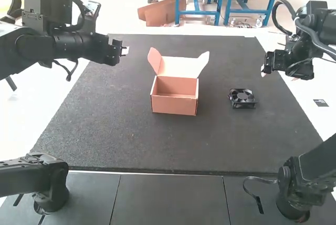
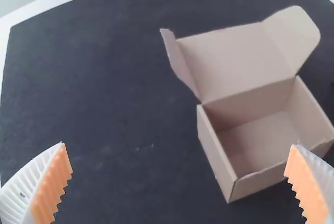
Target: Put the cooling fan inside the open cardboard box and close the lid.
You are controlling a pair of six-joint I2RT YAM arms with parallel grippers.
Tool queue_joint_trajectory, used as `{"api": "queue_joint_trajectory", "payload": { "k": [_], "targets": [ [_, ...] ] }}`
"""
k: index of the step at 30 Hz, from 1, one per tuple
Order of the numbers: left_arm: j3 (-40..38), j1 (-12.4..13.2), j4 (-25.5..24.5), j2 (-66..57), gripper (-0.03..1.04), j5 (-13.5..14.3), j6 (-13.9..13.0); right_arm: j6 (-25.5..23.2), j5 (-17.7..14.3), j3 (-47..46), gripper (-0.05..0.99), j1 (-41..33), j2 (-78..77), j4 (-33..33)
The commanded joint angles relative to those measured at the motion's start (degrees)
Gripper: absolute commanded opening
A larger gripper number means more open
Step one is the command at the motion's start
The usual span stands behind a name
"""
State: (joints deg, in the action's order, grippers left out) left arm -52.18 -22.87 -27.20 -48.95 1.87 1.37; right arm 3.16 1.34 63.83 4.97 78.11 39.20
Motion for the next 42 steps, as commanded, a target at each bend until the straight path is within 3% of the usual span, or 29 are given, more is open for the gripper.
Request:
{"api": "queue_joint_trajectory", "payload": {
  "k": [1, 19, 42],
  "targets": [
    [-1.3, -0.1, 0.6, -0.5, 0.96, -0.5, 0.6, 3.3, 0.9, -0.6, 0.90, 0.7, 2.7, -1.7],
    [-2.8, -0.1, 0.4, -2.0, 0.96, -0.4, 0.6, 4.8, 0.1, 5.4, 0.90, 0.9, 20.1, -8.1],
    [-3.4, -0.1, -0.9, -2.0, 0.96, -0.2, 0.7, 4.8, -1.5, 12.0, 0.90, 1.4, 31.4, -8.3]
  ]
}}
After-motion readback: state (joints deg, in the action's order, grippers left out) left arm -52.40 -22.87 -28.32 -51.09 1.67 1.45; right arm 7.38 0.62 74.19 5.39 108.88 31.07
